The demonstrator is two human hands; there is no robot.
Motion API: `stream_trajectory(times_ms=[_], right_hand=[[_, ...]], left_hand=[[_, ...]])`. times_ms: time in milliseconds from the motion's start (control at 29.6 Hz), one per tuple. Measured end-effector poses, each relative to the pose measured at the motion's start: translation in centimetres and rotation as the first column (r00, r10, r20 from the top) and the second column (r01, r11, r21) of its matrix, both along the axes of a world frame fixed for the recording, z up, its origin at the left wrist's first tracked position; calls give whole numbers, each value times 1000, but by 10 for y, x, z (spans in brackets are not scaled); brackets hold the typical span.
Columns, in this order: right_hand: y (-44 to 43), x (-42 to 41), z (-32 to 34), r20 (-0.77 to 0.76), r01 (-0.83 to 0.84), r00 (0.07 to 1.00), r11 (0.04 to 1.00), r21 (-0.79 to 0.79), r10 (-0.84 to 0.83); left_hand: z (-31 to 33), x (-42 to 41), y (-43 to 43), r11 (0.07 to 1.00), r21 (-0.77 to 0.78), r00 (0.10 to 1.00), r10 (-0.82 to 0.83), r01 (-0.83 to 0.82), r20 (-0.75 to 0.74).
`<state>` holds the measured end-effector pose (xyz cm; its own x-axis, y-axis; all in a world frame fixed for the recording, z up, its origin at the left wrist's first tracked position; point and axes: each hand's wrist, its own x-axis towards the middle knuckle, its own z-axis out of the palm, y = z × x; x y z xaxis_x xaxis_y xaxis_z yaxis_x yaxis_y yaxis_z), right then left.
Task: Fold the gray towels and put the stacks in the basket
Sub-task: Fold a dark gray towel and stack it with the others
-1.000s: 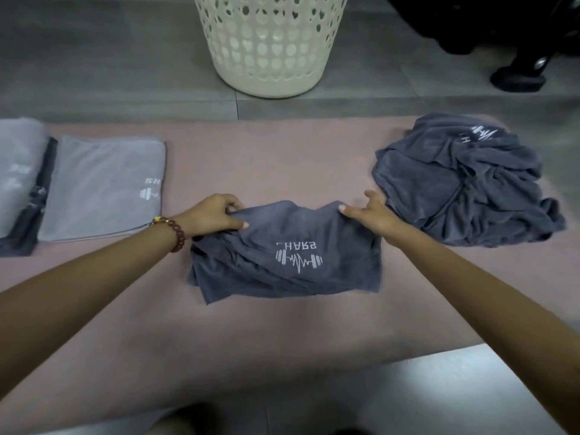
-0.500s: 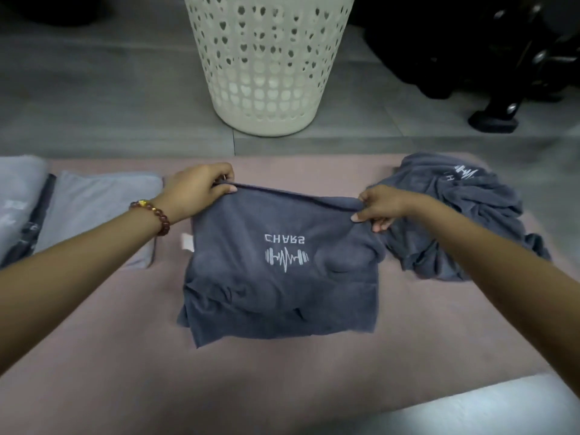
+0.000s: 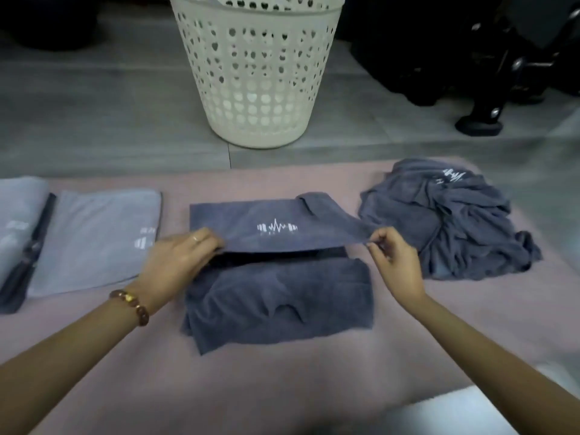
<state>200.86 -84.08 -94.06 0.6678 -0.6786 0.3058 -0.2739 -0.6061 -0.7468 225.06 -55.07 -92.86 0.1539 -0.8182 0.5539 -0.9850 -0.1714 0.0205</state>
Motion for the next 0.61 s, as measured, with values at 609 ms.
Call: stream_trajectory(times_ms=[609], right_hand=[[15,-74,-66,-282,-262,945,904,-338,168]], left_hand=[[-72,-60,61,933,322,966,-83,162,-246]])
